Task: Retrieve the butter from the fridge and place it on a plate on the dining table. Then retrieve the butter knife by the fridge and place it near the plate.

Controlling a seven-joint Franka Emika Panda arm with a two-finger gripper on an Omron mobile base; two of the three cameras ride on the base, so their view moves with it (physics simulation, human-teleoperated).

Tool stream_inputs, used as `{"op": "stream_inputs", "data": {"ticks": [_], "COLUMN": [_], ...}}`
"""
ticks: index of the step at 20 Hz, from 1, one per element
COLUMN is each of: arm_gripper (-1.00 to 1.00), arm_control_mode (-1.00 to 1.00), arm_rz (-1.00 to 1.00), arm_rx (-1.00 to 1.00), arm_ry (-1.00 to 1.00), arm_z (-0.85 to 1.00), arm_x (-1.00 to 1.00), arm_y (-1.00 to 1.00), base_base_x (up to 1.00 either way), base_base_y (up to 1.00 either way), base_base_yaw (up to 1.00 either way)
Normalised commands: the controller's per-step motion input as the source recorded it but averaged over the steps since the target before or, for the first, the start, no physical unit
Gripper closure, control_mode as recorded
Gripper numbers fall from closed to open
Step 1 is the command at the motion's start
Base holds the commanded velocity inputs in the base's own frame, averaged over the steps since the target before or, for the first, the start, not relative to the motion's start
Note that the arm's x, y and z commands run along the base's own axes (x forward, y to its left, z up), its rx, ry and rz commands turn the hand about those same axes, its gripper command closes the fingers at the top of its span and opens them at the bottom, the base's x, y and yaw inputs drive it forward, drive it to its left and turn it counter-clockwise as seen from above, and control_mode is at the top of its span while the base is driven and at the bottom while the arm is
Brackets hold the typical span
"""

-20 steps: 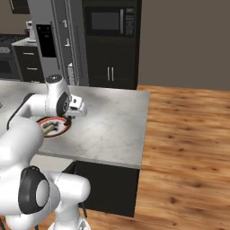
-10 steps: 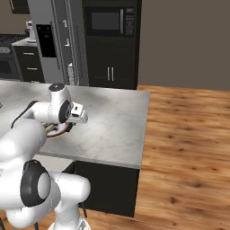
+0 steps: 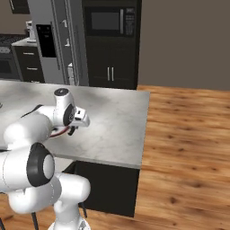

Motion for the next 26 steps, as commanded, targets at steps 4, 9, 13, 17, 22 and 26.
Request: {"op": "stream_inputs", "data": {"ticks": [4,9,13,17,22,26], "arm_gripper": [1.0,1.0,1.0,1.0,1.0,1.0], "arm_control_mode": [-1.0,-1.0,-1.0,-1.0,-1.0,-1.0], "arm_rz": [0.0,0.0,0.0,0.0,0.0,-0.03], "arm_rx": [0.0,0.0,0.0,0.0,0.0,0.0], "arm_ry": [0.11,0.06,0.07,0.03,0.0,0.04], "arm_z": [-0.27,-0.22,-0.11,-0.08,-0.13,-0.2], "arm_x": [0.27,0.28,0.34,0.39,0.31,0.31], "arm_y": [0.0,0.0,0.0,0.01,0.04,0.11], "base_base_x": [0.0,0.0,0.0,0.0,0.0,0.0], "base_base_y": [0.0,0.0,0.0,0.0,0.0,0.0], "base_base_yaw": [0.0,0.0,0.0,0.0,0.0,0.0]}}
